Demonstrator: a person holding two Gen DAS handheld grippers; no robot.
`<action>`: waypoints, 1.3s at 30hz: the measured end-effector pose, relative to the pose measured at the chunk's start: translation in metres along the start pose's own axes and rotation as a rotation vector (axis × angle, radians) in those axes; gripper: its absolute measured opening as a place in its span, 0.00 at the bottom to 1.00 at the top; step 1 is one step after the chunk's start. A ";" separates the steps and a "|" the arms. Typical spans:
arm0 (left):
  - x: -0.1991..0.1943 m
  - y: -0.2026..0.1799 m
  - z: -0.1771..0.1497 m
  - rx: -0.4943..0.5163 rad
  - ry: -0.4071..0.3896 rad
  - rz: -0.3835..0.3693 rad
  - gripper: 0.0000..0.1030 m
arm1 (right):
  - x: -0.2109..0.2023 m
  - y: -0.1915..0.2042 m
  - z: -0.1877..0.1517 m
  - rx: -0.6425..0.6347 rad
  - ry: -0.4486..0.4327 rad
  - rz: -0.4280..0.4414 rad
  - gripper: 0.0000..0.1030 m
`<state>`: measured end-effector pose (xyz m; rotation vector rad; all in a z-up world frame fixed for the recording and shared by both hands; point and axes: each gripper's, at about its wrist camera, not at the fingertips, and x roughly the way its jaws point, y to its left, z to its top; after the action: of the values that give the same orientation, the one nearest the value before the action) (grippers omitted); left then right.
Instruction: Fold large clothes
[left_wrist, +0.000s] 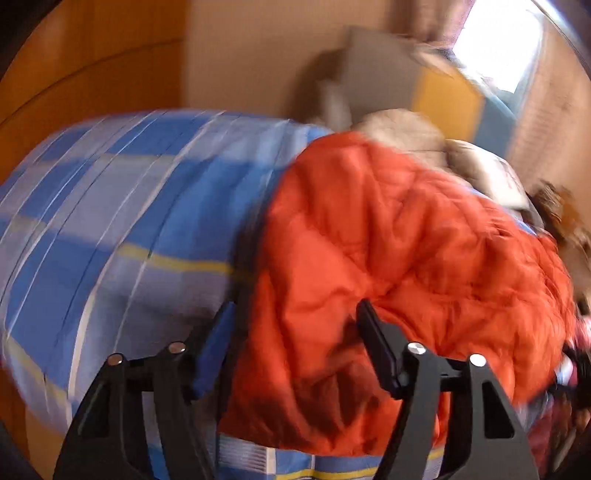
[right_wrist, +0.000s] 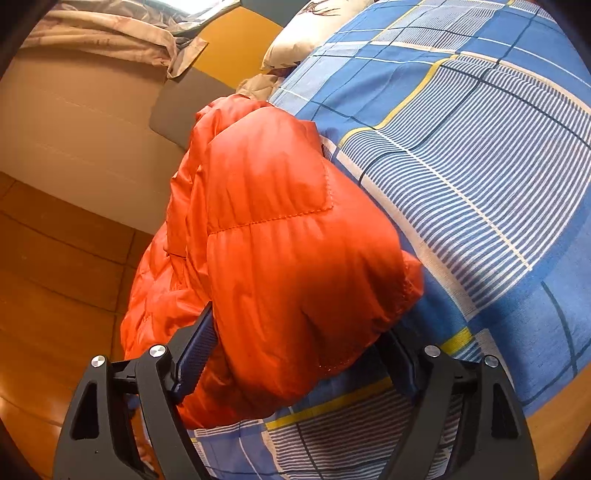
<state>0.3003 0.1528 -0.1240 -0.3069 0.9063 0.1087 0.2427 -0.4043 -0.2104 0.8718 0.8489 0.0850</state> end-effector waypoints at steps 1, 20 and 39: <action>-0.001 -0.003 -0.002 -0.020 -0.015 0.026 0.63 | 0.000 -0.001 0.000 0.001 0.000 0.007 0.78; -0.027 -0.024 -0.028 -0.155 -0.064 0.177 0.73 | -0.002 -0.006 0.001 0.004 -0.003 0.034 0.78; 0.017 -0.036 -0.039 -0.043 0.012 0.175 0.79 | -0.002 -0.004 0.003 0.004 0.005 0.023 0.78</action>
<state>0.2894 0.1056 -0.1526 -0.2681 0.9426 0.2883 0.2429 -0.4096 -0.2112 0.8853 0.8435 0.1060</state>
